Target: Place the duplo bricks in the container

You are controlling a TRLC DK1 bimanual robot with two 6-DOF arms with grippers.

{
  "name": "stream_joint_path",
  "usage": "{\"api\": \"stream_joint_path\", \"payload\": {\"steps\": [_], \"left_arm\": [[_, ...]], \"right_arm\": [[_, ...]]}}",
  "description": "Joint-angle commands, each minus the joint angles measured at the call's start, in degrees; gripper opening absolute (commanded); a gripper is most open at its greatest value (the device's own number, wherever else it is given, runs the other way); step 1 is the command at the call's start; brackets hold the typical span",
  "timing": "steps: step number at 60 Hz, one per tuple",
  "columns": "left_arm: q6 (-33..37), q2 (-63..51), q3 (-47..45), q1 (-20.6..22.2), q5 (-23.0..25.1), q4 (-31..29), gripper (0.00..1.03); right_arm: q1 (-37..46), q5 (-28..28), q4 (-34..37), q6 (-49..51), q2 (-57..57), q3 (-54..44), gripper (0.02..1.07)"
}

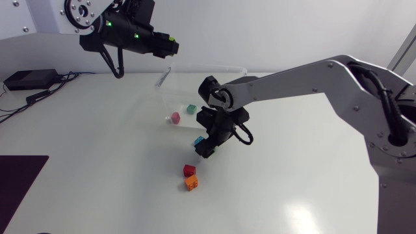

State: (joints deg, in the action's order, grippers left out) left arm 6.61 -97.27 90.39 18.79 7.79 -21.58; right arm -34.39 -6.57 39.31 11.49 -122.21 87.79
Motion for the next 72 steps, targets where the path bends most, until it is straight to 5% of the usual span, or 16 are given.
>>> {"api": "stream_joint_path", "payload": {"steps": [1,25,41,62,68,72], "left_arm": [[-1.9,-2.2,3.3,-1.0,0.8,-0.4,0.25],[-3.7,-8.5,10.2,-2.4,0.8,-0.7,0.25],[-3.7,-12.3,12.9,-2.5,2.1,-4.4,0.25],[-3.8,-16.5,14.9,-0.8,2.8,-6.2,0.27],[-3.9,-17.4,15.5,-0.2,2.8,-6.5,0.37],[-3.9,-18.6,16.5,0.0,2.7,-7.6,0.55]], "right_arm": [[0.0,0.2,1.5,-1.6,-2.2,1.5,0.85],[0.1,1.1,6.2,-2.2,-6.1,7.7,0.73],[-0.4,1.2,8.2,-2.1,-8.4,9.8,0.46],[0.9,1.1,6.8,-2.2,0.0,1.7,0.45],[1.1,1.2,6.1,-2.2,4.4,-1.7,0.45],[1.3,1.2,6.0,-2.2,7.6,-3.7,0.45]]}}
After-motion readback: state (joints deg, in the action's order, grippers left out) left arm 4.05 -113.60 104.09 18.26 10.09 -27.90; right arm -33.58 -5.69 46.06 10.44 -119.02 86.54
